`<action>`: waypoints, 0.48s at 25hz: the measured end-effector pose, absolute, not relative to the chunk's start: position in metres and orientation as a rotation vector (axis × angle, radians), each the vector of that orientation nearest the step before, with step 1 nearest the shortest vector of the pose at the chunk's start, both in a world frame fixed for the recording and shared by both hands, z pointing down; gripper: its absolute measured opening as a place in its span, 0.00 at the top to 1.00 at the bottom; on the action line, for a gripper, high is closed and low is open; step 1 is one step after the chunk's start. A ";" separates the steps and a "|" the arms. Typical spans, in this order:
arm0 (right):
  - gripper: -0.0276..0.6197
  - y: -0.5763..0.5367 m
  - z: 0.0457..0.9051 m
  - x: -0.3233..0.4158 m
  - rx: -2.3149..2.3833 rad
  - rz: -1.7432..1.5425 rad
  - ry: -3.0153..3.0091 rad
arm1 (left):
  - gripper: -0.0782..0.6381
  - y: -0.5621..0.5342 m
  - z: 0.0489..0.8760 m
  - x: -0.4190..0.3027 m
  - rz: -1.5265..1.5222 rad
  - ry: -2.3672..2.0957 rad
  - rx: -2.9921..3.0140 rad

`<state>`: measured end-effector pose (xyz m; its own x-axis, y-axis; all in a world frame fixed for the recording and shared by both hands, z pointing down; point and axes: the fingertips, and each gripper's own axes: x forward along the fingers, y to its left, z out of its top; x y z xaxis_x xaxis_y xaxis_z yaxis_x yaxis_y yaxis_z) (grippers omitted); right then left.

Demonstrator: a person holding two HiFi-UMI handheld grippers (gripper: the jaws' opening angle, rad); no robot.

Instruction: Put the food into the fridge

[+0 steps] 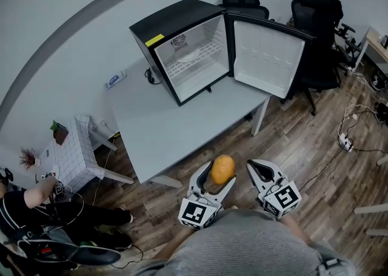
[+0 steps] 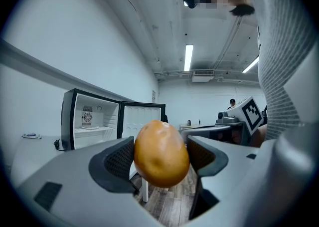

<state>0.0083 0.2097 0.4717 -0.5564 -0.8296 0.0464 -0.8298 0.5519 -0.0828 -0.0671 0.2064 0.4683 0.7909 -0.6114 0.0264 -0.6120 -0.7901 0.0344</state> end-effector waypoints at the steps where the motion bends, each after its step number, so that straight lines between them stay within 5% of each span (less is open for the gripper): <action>1: 0.94 0.209 0.471 0.011 1.495 0.150 -2.760 | 0.42 0.206 0.470 -0.067 0.034 -1.003 2.929; 12: 0.94 0.168 0.462 0.024 1.551 0.113 -2.744 | 0.42 0.157 0.468 -0.067 0.014 -1.031 2.895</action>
